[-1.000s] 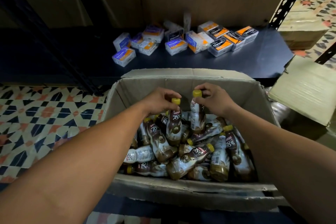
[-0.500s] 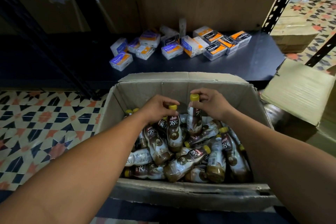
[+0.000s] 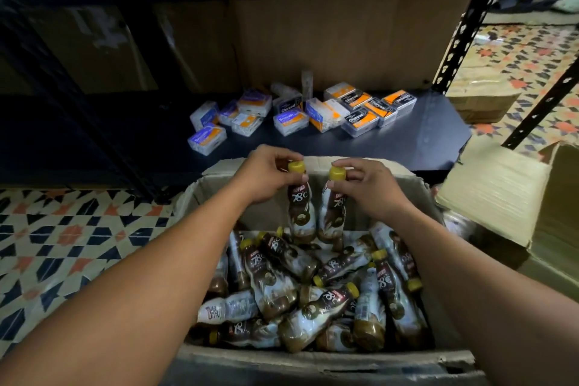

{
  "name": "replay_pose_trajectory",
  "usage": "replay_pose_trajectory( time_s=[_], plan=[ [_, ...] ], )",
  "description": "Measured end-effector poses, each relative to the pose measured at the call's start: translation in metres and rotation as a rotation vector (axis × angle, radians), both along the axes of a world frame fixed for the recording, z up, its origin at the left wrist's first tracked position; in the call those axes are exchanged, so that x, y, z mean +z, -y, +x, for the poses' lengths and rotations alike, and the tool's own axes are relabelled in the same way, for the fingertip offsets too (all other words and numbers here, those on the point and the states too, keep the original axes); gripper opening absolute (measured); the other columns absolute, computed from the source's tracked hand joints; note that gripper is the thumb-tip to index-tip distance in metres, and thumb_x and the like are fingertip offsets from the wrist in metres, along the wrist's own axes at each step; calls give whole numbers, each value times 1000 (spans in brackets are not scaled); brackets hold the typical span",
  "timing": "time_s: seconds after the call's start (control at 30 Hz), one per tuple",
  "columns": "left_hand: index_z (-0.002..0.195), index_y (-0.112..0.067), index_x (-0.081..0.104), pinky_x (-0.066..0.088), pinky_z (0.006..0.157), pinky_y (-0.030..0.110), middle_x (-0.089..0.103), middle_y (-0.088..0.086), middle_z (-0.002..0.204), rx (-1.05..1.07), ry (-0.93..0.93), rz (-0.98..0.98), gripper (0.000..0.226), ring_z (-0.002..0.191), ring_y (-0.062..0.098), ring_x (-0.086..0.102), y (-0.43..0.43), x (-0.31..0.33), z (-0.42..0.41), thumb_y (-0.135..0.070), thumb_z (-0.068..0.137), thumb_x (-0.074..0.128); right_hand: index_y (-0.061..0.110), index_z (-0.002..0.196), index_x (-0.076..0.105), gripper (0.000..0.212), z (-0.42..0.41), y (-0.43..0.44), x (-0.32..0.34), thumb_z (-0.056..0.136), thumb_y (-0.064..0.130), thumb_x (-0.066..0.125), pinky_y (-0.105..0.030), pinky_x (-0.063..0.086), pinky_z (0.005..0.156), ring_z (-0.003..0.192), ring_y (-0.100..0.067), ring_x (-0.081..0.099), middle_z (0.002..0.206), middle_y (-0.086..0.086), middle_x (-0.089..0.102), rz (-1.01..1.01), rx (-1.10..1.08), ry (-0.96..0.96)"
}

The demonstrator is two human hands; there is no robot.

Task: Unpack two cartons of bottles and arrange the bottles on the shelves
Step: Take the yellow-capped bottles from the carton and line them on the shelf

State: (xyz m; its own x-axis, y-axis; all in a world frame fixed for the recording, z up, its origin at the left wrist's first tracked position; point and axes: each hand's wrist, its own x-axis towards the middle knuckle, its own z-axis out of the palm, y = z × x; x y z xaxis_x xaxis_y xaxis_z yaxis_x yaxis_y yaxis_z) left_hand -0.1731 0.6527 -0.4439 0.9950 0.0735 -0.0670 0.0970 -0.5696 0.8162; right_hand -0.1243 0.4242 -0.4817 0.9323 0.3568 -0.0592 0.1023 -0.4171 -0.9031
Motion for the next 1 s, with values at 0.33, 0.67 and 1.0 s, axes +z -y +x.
replay_pose_trajectory(
  time_s=[0.33, 0.67, 1.0],
  plan=[
    [117, -22, 74, 54, 94, 26, 74, -10, 107, -96, 423, 268, 42, 99, 1, 67, 12, 205, 9, -33, 78, 85, 30, 106, 77, 34, 22, -1, 208, 74, 30, 90, -41, 61, 87, 86, -5, 74, 87, 9, 78, 66, -20, 453],
    [118, -27, 69, 52, 81, 19, 69, -15, 101, -75, 586, 350, 37, 94, -4, 64, 10, 383, 1, -36, 84, 78, 25, 107, 76, 35, 16, -1, 417, 76, 34, 89, -43, 63, 85, 84, -13, 76, 91, 0, 79, 88, 16, 626],
    [106, -24, 73, 60, 83, 36, 72, -8, 94, 74, 643, 327, 26, 87, 7, 68, -17, 428, 55, -36, 83, 79, 31, 111, 74, 41, 73, -29, 460, 75, 44, 87, -39, 62, 84, 91, -12, 73, 102, 5, 75, 33, -80, 679]
  ],
)
